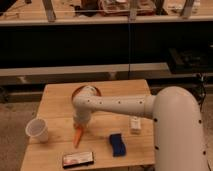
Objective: Place the pepper in the ceramic bowl
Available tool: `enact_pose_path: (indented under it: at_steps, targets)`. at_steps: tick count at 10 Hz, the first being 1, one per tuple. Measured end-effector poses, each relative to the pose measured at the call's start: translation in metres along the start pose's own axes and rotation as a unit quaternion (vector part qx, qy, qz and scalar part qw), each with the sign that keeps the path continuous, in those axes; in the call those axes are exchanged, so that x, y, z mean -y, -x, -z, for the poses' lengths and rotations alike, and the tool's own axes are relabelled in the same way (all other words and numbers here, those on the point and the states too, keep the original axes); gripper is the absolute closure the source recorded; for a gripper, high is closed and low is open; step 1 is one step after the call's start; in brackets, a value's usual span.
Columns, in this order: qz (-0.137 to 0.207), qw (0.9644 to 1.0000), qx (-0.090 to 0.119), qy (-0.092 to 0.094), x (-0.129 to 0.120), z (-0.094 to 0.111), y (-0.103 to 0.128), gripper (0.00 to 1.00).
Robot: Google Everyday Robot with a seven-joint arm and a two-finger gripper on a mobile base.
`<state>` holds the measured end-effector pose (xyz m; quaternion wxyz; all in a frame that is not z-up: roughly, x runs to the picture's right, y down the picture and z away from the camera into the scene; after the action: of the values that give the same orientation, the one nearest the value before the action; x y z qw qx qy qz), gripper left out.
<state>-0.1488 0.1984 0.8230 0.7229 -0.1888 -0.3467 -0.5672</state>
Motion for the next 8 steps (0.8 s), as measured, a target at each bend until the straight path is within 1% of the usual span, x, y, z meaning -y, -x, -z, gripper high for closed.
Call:
enact_pose_path:
  at_steps: [2, 3, 4, 5, 7, 8]
  targets:
    - [0.012, 0.9991, -0.012, -0.038, 0.006, 0.032, -0.014, 0.9]
    - [0.014, 0.9983, -0.022, -0.052, 0.007, 0.047, -0.022, 0.9]
    - [0.016, 0.9978, -0.03, -0.058, 0.007, 0.056, -0.027, 0.9]
    - [0.013, 0.9974, -0.039, -0.059, 0.004, 0.065, -0.035, 0.9]
    - [0.0, 0.9977, -0.044, -0.051, -0.01, 0.067, -0.046, 0.9]
    - [-0.006, 0.9976, -0.048, -0.05, -0.023, 0.069, -0.053, 0.9]
